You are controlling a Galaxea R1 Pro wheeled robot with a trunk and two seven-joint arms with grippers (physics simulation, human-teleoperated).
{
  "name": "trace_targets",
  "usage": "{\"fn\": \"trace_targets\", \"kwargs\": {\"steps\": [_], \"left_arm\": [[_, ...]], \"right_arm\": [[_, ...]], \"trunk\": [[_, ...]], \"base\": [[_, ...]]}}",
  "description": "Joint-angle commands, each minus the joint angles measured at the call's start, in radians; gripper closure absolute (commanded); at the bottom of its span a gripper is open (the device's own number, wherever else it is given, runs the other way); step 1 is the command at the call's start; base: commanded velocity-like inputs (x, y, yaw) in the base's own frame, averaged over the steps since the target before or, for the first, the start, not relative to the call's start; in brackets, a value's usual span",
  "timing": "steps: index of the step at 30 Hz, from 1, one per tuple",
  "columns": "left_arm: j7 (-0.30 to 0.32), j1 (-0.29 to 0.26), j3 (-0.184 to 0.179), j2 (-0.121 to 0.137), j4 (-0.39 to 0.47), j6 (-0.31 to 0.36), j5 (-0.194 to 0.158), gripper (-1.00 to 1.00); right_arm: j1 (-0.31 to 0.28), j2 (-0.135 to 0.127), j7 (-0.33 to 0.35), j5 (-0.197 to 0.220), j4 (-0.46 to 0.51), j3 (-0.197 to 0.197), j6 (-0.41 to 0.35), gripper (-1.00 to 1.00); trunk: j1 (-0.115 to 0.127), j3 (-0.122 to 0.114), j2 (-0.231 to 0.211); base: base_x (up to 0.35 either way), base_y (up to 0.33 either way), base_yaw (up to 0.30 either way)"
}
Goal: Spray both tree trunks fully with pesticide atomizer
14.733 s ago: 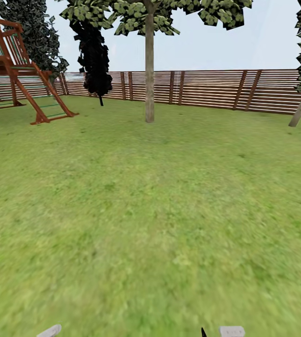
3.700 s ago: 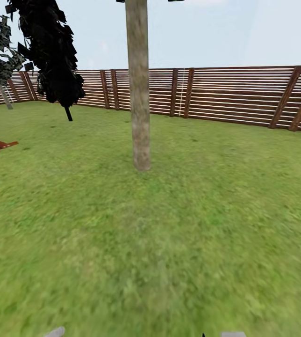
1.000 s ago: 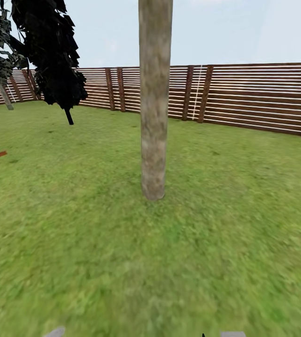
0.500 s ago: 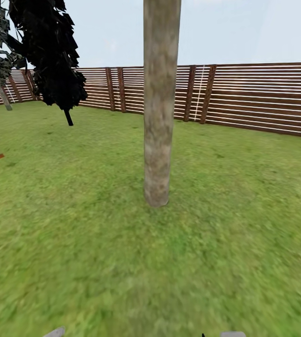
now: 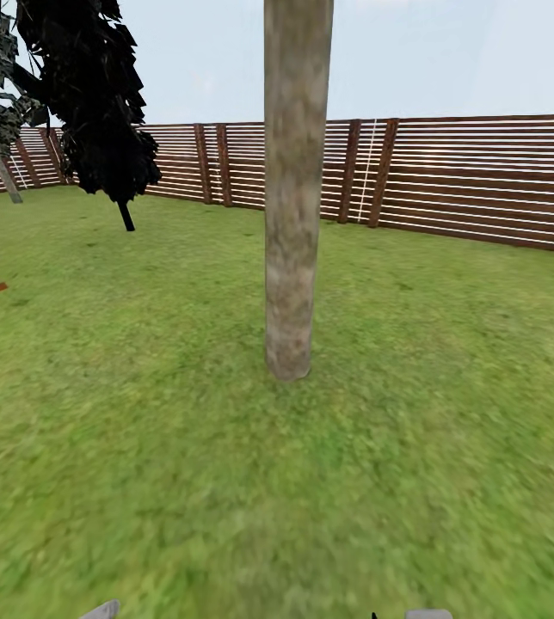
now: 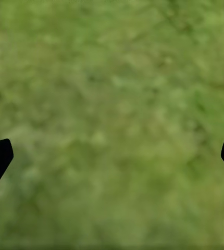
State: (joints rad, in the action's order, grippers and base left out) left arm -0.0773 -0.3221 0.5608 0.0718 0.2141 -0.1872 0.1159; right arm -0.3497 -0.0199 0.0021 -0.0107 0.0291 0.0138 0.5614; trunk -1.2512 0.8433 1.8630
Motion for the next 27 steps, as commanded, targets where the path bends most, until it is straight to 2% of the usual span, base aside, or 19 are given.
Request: {"fn": "trace_targets", "kwargs": {"steps": [1,8,10,11,12,13,14,15,16,17,18,19,20,21,22,24,26,27], "left_arm": [[-0.001,0.000,-0.001,-0.001,0.000,0.000,0.001,1.00],[0.000,-0.010,-0.004,0.000,0.017,0.001,0.003,1.00],[0.001,-0.013,-0.036,0.011,0.023,0.002,0.006,1.00],[0.001,-0.015,-0.064,0.018,0.035,0.003,0.006,1.00],[0.001,-0.018,-0.119,0.023,0.085,0.005,0.005,1.00],[0.001,-0.019,-0.142,0.022,0.107,0.006,0.004,1.00],[0.002,-0.029,-0.187,0.022,0.141,0.010,0.004,1.00],[0.012,-0.042,-0.214,0.024,0.154,0.012,0.004,1.00],[0.033,-0.055,-0.232,0.025,0.161,0.014,0.006,1.00],[0.090,-0.069,-0.250,0.029,0.167,0.017,0.008,1.00],[0.144,-0.076,-0.263,0.036,0.169,0.025,0.017,1.00],[0.204,-0.080,-0.281,0.046,0.171,0.047,0.037,1.00],[0.337,-0.086,-0.306,0.061,0.176,0.122,0.104,1.00],[0.407,-0.096,-0.312,0.064,0.185,0.152,0.138,1.00],[0.502,-0.107,-0.317,0.067,0.194,0.168,0.179,1.00],[0.710,-0.118,-0.321,0.072,0.223,0.182,0.270,1.00],[0.865,-0.121,-0.322,0.076,0.275,0.187,0.371,1.00],[0.893,-0.122,-0.322,0.077,0.288,0.189,0.404,1.00]], "right_arm": [[0.000,0.000,0.001,0.000,0.000,0.000,0.000,-1.00],[0.000,-0.001,0.004,0.002,0.028,0.001,0.000,-1.00],[0.000,0.001,0.008,0.005,0.174,0.002,-0.006,-1.00],[0.000,0.006,0.007,0.006,0.277,0.002,-0.025,-1.00],[-0.004,0.050,0.003,0.007,0.437,0.002,-0.121,-1.00],[-0.015,0.067,0.002,0.007,0.500,0.002,-0.176,-1.00],[-0.053,0.102,0.005,0.008,0.618,0.000,-0.267,-1.00],[-0.077,0.134,0.008,0.008,0.675,-0.010,-0.321,-1.00],[-0.094,0.156,0.011,0.007,0.713,-0.037,-0.369,-1.00],[-0.119,0.171,0.028,0.006,0.754,-0.115,-0.454,-1.00],[-0.141,0.175,0.056,0.005,0.772,-0.170,-0.523,-1.00],[-0.161,0.177,0.096,0.003,0.783,-0.205,-0.593,-1.00],[-0.183,0.176,0.215,0.001,0.791,-0.233,-0.698,-1.00],[-0.187,0.173,0.297,-0.005,0.794,-0.238,-0.722,-1.00],[-0.190,0.167,0.407,-0.023,0.801,-0.241,-0.735,-1.00],[-0.191,0.146,0.630,-0.078,0.811,-0.243,-0.744,-1.00],[-0.192,0.131,0.758,-0.106,0.813,-0.244,-0.744,-1.00],[-0.192,0.126,0.776,-0.110,0.813,-0.244,-0.744,-1.00]], "trunk": [[0.000,0.000,0.000],[0.000,0.000,0.000],[0.000,0.000,0.000],[0.000,0.000,0.000],[0.000,0.000,0.000],[0.000,0.000,0.000],[0.000,0.000,0.000],[0.000,0.000,0.000],[0.000,0.000,0.000],[0.000,0.000,0.000],[0.000,0.000,0.000],[0.000,0.000,0.000],[0.000,0.000,0.000],[0.000,0.000,0.000],[0.000,0.000,0.000],[0.000,0.000,0.000],[0.000,0.000,0.000],[0.000,0.000,0.000]], "base": [[0.000,0.000,0.000],[0.000,0.000,0.000],[0.000,0.000,0.000],[0.000,0.000,0.000],[0.000,0.000,0.000],[0.000,0.000,0.000],[0.000,0.000,0.000],[0.000,0.000,0.000],[0.000,0.000,0.000],[0.000,0.000,0.000],[0.000,0.000,0.000],[0.000,0.000,0.000],[0.000,0.000,0.000],[0.000,0.000,0.000],[0.000,0.000,0.000],[0.000,0.000,0.000],[0.000,0.000,0.000],[0.000,0.000,0.000]]}}
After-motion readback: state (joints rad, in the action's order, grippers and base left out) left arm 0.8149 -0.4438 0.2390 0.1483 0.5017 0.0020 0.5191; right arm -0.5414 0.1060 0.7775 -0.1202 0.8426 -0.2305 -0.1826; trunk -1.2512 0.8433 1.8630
